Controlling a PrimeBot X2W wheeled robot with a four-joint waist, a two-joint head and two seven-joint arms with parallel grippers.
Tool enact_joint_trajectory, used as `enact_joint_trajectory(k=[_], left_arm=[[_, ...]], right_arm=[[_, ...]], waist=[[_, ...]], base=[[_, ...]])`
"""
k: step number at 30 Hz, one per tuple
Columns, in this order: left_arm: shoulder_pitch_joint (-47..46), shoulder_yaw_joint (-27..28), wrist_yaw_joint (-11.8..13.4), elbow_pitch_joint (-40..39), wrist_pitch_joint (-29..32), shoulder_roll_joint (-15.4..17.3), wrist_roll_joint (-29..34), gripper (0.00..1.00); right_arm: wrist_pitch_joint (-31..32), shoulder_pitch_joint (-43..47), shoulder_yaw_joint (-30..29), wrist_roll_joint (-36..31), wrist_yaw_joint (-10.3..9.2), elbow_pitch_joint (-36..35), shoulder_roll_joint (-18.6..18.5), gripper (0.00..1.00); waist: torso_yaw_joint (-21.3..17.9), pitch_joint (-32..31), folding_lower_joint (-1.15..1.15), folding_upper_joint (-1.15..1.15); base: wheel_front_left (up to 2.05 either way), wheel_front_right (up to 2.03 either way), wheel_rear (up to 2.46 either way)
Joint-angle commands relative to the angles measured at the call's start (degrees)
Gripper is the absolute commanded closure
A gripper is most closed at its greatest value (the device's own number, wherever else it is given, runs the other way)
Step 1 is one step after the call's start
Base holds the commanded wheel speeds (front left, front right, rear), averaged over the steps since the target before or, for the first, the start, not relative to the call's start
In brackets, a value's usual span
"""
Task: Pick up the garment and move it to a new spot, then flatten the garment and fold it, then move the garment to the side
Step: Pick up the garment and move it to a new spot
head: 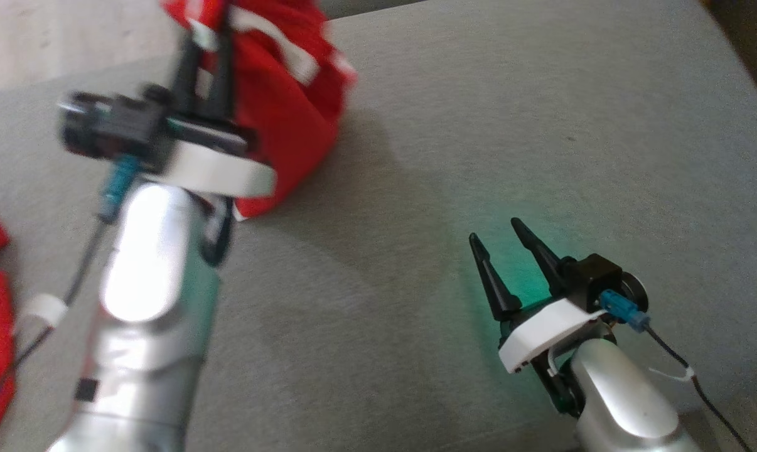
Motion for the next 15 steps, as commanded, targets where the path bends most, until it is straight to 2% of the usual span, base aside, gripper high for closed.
enact_joint_trajectory(k=[1, 7, 10, 11, 12, 13, 15], left_arm=[[-0.59, -0.06, -0.26, -1.27, -0.23, 0.78, -1.08, 1.00], [3.56, -8.84, -0.42, 0.75, -0.23, -0.22, -7.95, 1.00], [5.90, -13.63, 1.07, 2.14, -0.23, -0.24, -11.53, 1.00], [6.58, -14.67, 1.87, 2.36, -0.23, -0.25, -12.10, 0.74], [7.18, -15.32, 2.63, 2.66, -0.23, -0.25, -12.57, 0.13], [7.69, -15.67, 3.40, 3.09, -0.23, -0.25, -12.90, 0.00], [8.43, -15.72, 4.58, 3.74, -0.24, -0.26, -12.51, 0.00]], right_arm=[[-0.21, -0.40, 1.45, 0.42, -0.04, -1.44, 0.98, 0.00], [-0.21, 0.00, 2.83, 1.39, -0.04, -1.10, 1.12, 0.00], [-0.21, 0.09, 2.91, 1.85, -0.04, -1.06, 1.14, 0.00], [-0.21, 0.10, 2.80, 1.93, -0.04, -1.09, 1.14, 0.00], [-0.21, 0.08, 2.58, 1.98, -0.04, -1.16, 1.14, 0.00], [-0.21, 0.03, 2.25, 2.00, -0.04, -1.22, 1.14, 0.00], [-0.21, -0.09, 1.53, 2.03, -0.04, -1.38, 1.15, 0.00]], waist=[[-4.75, -0.62, 0.00, 0.00], [-8.31, -0.83, 0.00, 0.00], [-8.61, -0.73, 0.00, 0.00], [-8.52, -0.63, 0.00, 0.00], [-8.32, -0.53, 0.00, 0.00], [-7.99, -0.45, 0.00, 0.00], [-7.21, -0.38, 0.00, 0.00]], base=[[0.00, 0.00, 0.00], [0.00, 0.00, 0.00], [0.00, 0.00, 0.00], [0.00, 0.00, 0.00], [0.00, 0.00, 0.00], [0.00, 0.00, 0.00], [0.00, 0.00, 0.00]])
